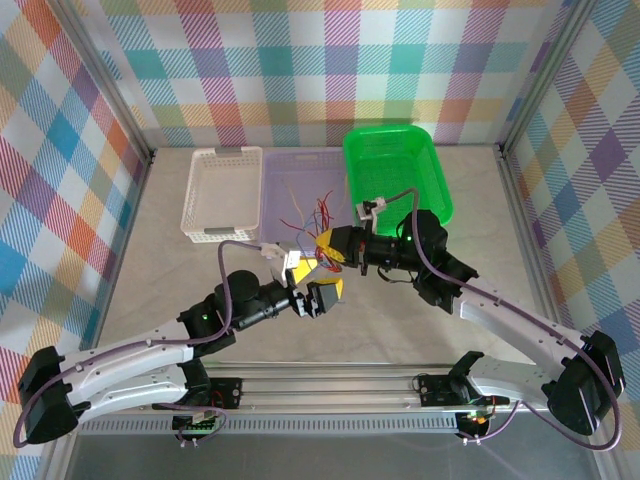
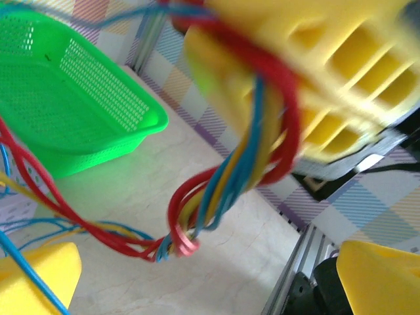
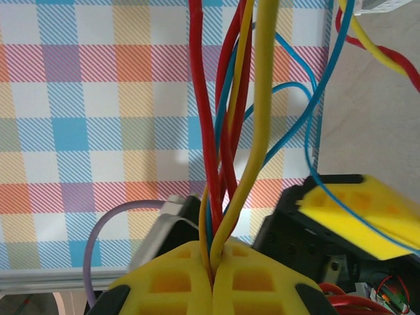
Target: Untangle the cables
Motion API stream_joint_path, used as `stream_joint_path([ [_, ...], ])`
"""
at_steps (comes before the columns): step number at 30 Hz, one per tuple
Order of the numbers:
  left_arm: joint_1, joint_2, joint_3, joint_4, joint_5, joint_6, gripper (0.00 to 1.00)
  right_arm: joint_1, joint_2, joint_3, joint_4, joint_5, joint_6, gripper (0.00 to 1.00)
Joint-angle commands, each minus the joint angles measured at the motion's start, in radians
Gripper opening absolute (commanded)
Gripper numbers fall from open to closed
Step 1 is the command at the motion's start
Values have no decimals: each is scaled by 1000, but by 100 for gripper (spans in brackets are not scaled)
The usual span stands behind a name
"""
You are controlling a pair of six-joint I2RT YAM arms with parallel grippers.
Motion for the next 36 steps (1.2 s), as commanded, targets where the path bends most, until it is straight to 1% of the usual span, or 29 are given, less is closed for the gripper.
stream_joint_path([
  [1,-11,-15,46,8,-18,2,99,14,-15,-7,8,11,-27,0],
  [3,-12,-4,50,2,-20,9,95,22,-12,-2,1,12,-31,0],
  [5,-11,16,60,0,-14,13,88,28,-7,1,5,13,-29,0],
  [9,-11,37,72,-14,-18,18,83,34,-9,5,6,14,-28,0],
  [12,-11,38,83,-45,-28,39,71,36,-12,3,5,19,-27,0],
  [15,-11,34,88,-72,-34,55,69,38,-23,-1,3,32,-26,0],
  [18,-11,30,89,-93,-46,65,60,38,-21,6,6,28,-25,0],
  [23,-11,34,93,-112,-73,78,52,52,-13,18,12,27,-23,0],
  [27,-11,29,98,-118,-92,84,48,68,-9,25,7,32,-29,0],
  [33,-11,24,107,-131,-88,90,28,76,-11,23,4,39,-33,0],
  [35,-11,20,106,-135,-83,91,16,76,-17,24,-7,45,-37,0],
  [36,-11,16,106,-137,-82,90,8,76,-19,24,-11,47,-40,0],
])
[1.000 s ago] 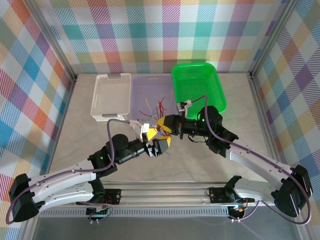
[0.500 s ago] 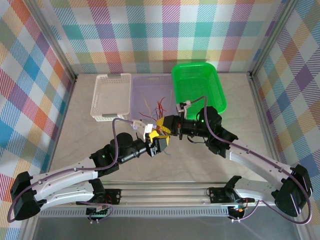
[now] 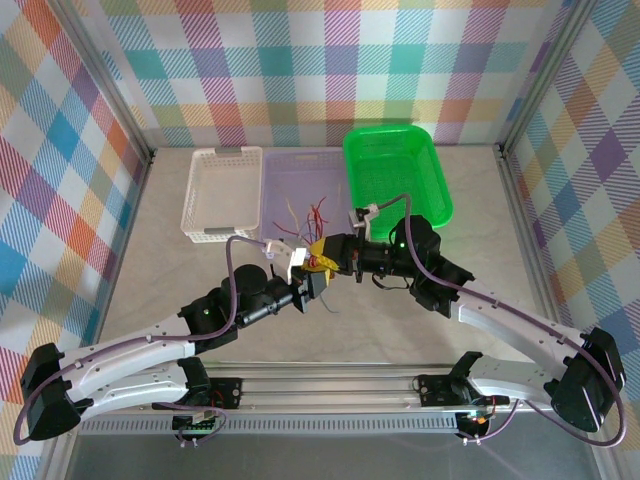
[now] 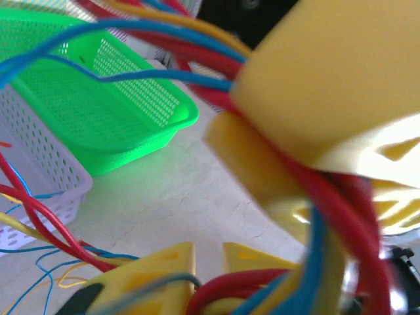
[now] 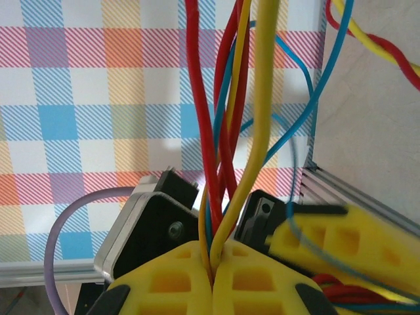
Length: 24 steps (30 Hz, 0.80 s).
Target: Untangle the cables
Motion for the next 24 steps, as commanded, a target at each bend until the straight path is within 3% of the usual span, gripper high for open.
stream_joint_path([
  [1,-5,-27,31,-11,-12,8,0,9,-23,27,-3,7,-31,0],
  [8,-5,-101,-1,-27,-20,-11,0,-3,-100,42,-136,97,-121,1],
  [12,-5,-160,-37,-20,4,-39,0,-69,-195,47,-274,152,-175,48],
  [14,-5,-189,-54,-8,26,-61,0,-117,-249,37,-330,169,-200,60],
  [18,-4,-233,-79,41,63,-92,0,-201,-294,-13,-387,157,-211,73],
  [24,-4,-231,-68,107,208,-96,0,-209,-175,-154,-106,45,-162,78],
])
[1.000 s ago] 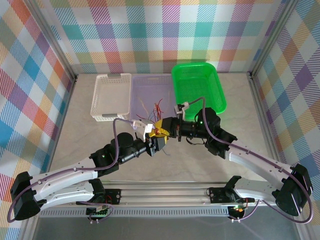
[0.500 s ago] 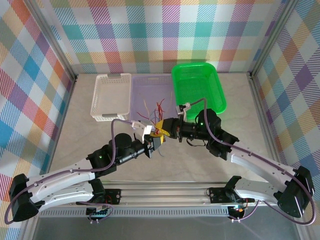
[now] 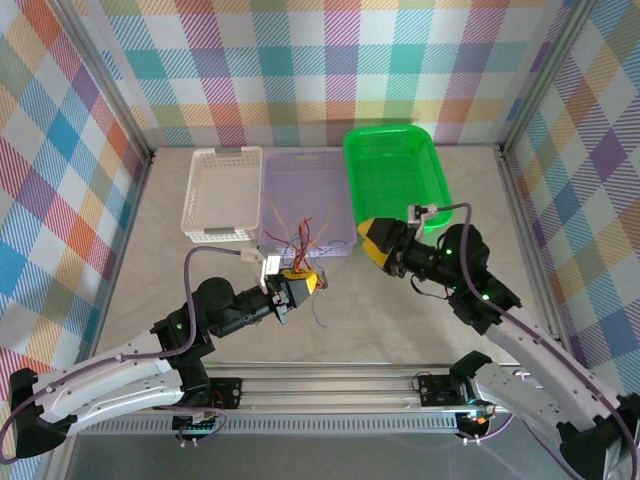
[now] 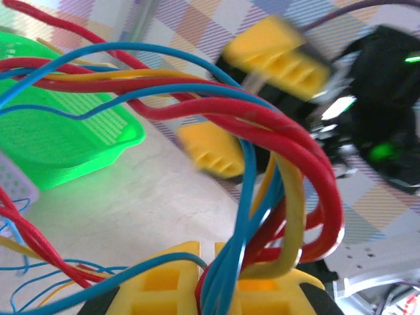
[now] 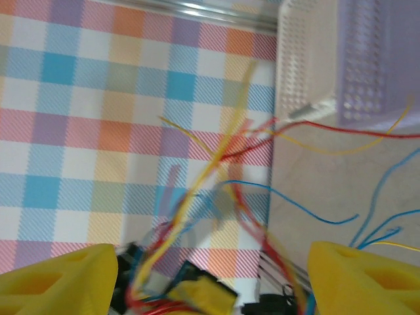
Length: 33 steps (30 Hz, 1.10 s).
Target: Untangle the cables
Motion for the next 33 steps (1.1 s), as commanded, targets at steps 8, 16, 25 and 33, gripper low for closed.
stream_joint_path([
  [8,2,-7,-7,137,90,25,0,79,146,-105,274,-32,6,80],
  [16,1,14,-22,163,21,35,0,160,328,-113,564,-89,162,77],
  [25,2,3,-44,156,-76,60,0,197,298,-102,506,-43,125,62],
  [33,2,32,-60,202,-128,62,0,217,410,-91,717,-109,161,35],
])
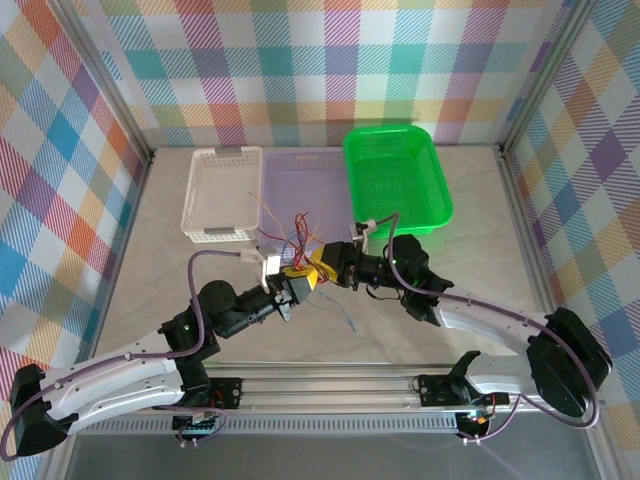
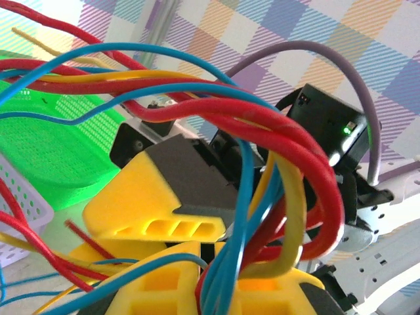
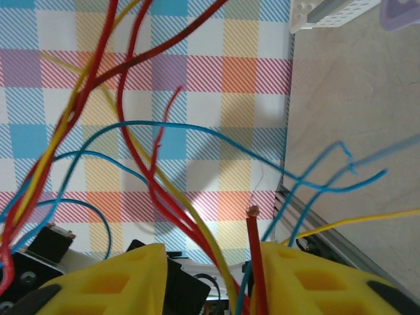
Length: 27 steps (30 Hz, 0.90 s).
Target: Untangle the cables
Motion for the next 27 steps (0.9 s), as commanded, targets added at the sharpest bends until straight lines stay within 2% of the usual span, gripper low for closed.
stream_joint_path([
  [1,2,6,-6,71,-50,27,0,22,54,26,151,-49,17,30],
  [7,2,-7,-3,63,-64,36,0,24,63,29,139,-50,-12,2],
  [8,2,-16,-4,58,-65,36,0,23,47,33,104,-41,-30,0],
  [12,2,-62,-19,23,-82,36,0,9,-75,31,-159,63,-134,0],
  [17,2,-140,-53,-41,-134,29,0,-25,-319,23,-529,311,-266,0],
  [22,2,-145,-65,-97,-190,8,0,-60,-481,30,-697,425,-331,0],
  [27,2,-132,-63,-159,-278,-36,0,-63,-568,53,-809,498,-385,0],
])
